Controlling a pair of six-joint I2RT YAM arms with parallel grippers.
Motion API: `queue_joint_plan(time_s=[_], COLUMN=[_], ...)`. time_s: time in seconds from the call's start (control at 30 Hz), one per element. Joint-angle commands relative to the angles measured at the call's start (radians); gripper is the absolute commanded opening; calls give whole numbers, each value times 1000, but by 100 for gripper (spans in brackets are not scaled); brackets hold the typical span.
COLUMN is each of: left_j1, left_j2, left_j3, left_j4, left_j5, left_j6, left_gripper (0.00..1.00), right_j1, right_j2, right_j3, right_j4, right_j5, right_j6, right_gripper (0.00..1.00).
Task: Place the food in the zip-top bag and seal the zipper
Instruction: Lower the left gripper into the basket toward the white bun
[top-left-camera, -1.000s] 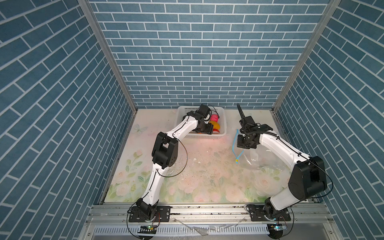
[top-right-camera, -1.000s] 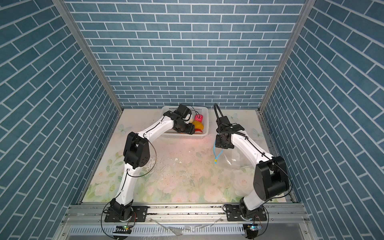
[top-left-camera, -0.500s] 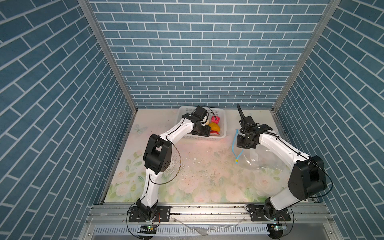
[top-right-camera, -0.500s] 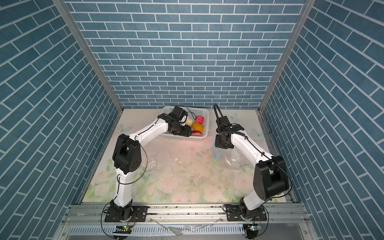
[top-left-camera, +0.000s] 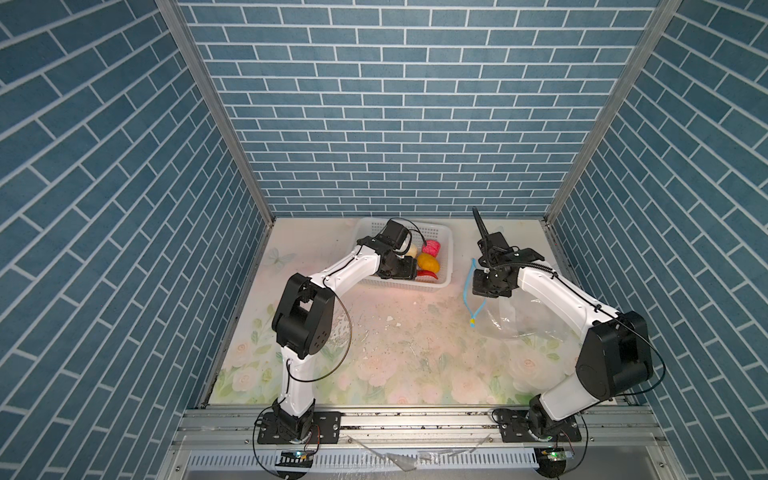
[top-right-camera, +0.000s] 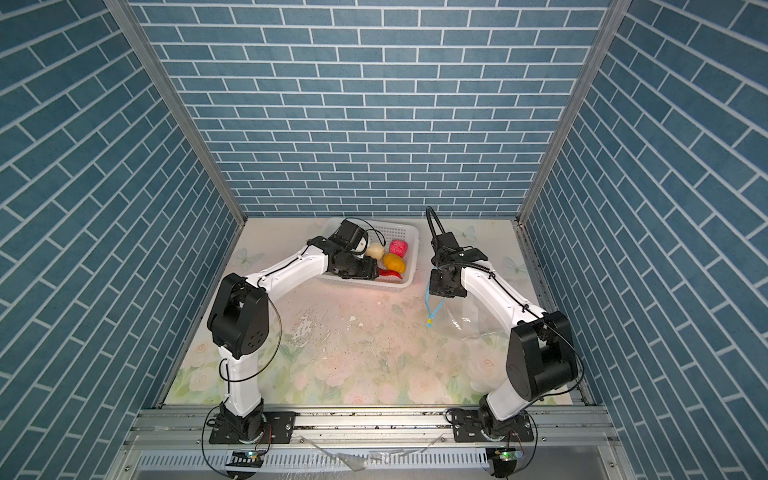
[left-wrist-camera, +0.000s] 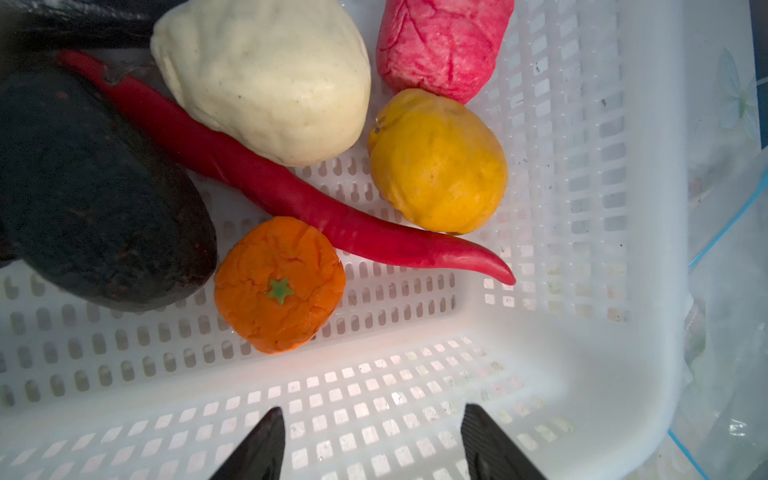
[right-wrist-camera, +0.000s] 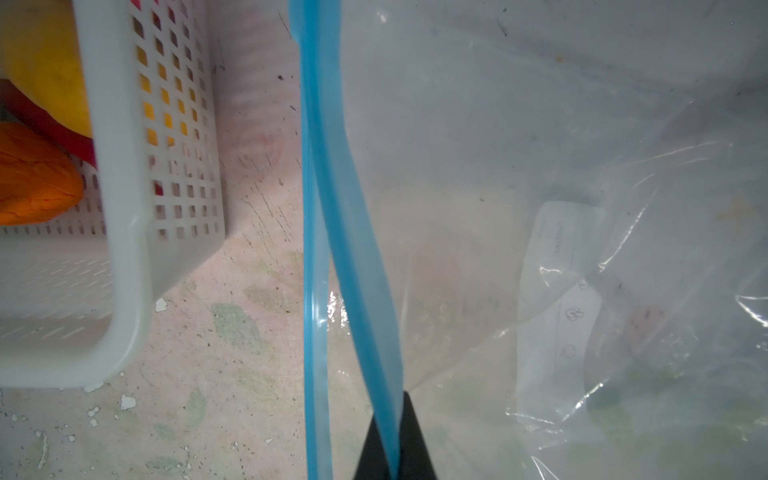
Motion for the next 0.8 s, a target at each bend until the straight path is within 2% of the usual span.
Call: queue_joint_plan(time_s=[0.0, 0.1, 0.3, 0.77], left_j1=[0, 12, 88, 103], left_j2=[-47, -76, -88, -170], left_j3=[-51, -62, -93, -228], left_j4=[7, -6, -26, 21], left_j5=[1, -59, -108, -48], left_j6=[-47, -25, 44, 6], left_gripper=[69, 70, 74, 75], right_j1=[8, 13, 21, 28], right_j2=[-5, 0, 9, 42], right_j3=[6, 6, 0, 8], right_j4=[1, 6, 15, 26], right_j5=[7, 6, 6, 2], right_j6=[-9, -7, -3, 2], right_gripper=[0, 0, 0, 0])
